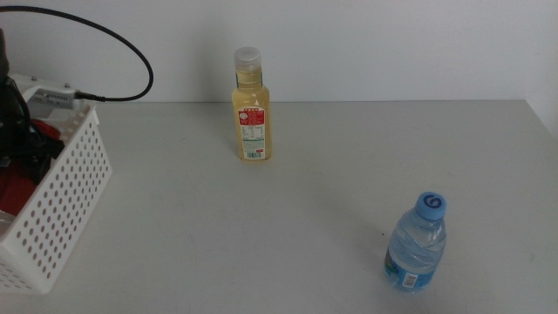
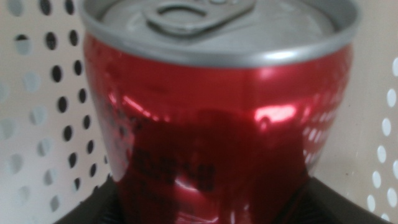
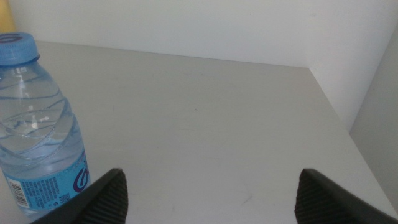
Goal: Use arms to grab the bottles and put them into the dustbin to the left of the table.
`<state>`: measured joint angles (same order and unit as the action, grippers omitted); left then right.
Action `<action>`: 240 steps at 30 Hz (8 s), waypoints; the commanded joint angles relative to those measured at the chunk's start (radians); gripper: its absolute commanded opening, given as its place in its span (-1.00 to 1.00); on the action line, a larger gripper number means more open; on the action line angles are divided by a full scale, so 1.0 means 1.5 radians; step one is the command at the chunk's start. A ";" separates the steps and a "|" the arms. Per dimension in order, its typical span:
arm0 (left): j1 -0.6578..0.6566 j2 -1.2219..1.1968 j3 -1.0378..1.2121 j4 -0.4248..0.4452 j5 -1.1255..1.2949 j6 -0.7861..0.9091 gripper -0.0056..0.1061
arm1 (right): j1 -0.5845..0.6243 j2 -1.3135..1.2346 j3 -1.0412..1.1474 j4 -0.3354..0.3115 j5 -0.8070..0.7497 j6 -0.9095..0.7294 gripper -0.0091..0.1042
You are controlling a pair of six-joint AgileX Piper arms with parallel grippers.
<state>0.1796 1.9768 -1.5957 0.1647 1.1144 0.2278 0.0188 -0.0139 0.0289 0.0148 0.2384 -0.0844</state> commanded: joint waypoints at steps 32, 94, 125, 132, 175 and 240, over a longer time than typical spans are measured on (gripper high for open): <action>0.000 -0.051 -0.136 -0.014 0.131 -0.014 0.73 | -0.004 -0.014 -0.007 -0.003 -0.048 -0.003 0.65; -0.348 -0.422 0.653 -0.009 -1.111 -0.246 0.73 | -0.004 -0.014 -0.007 -0.003 -0.048 -0.003 0.65; -0.378 0.054 0.204 -0.054 -1.131 -0.273 0.73 | -0.004 -0.014 -0.007 -0.003 -0.048 -0.003 0.65; -0.372 0.099 0.156 -0.051 -1.150 -0.266 0.70 | -0.004 -0.014 -0.007 -0.003 -0.048 -0.003 0.65; 0.048 -0.352 0.014 -0.239 0.025 0.066 -0.93 | -0.004 -0.014 -0.007 -0.003 -0.048 -0.003 0.65; -0.249 -0.511 0.029 -0.228 -0.004 0.062 0.75 | -0.004 -0.014 -0.007 -0.003 -0.048 -0.003 0.65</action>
<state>-0.1651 1.2852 -1.5659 -0.1596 1.2002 0.3199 0.0188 -0.0139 0.0289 0.0148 0.2384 -0.0844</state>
